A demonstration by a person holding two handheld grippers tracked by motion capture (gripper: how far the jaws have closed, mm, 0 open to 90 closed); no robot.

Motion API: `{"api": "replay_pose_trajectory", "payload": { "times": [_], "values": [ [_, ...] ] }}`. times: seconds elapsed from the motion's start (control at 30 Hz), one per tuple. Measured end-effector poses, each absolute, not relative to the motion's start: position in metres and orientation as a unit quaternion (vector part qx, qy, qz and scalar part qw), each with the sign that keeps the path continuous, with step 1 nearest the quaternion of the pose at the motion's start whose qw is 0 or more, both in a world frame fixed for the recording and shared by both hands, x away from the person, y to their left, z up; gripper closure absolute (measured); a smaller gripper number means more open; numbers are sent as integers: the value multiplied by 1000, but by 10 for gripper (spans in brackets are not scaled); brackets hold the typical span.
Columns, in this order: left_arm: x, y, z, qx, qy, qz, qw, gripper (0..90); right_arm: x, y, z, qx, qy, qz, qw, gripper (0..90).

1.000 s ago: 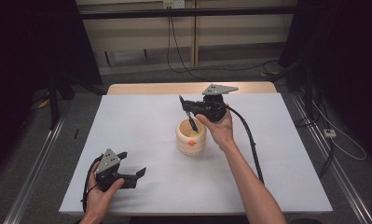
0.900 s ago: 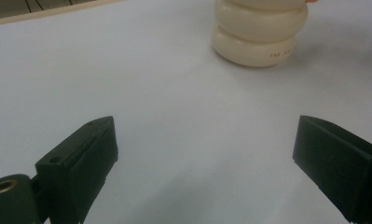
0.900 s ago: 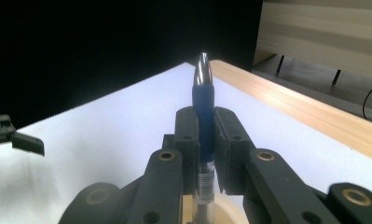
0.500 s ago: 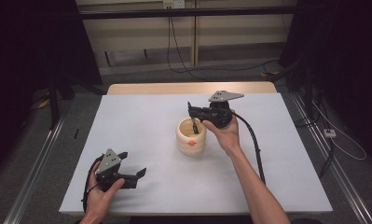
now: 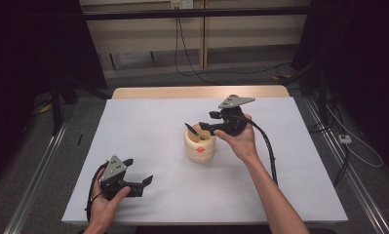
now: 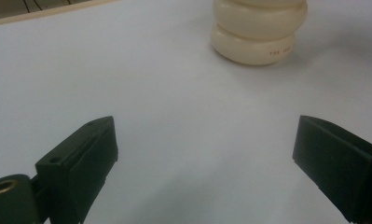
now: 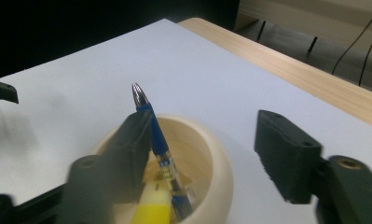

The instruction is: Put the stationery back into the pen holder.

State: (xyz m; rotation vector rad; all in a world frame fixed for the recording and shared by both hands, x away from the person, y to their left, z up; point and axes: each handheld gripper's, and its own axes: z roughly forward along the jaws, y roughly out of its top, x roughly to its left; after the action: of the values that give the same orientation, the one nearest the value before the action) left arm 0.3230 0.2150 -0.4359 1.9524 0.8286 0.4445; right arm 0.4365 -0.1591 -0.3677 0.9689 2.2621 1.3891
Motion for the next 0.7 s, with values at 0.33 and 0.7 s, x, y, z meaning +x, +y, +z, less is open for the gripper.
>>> {"api": "replay_pose_trajectory", "payload": {
  "times": [0.33,0.7],
  "values": [
    [324,214,-437,796,339,182,468,66,423,-172,-369,361,779,486,161,120],
    [323,215,-436,789,347,182,472,66,402,-193,-377,410,753,483,179,79]
  ]
}}
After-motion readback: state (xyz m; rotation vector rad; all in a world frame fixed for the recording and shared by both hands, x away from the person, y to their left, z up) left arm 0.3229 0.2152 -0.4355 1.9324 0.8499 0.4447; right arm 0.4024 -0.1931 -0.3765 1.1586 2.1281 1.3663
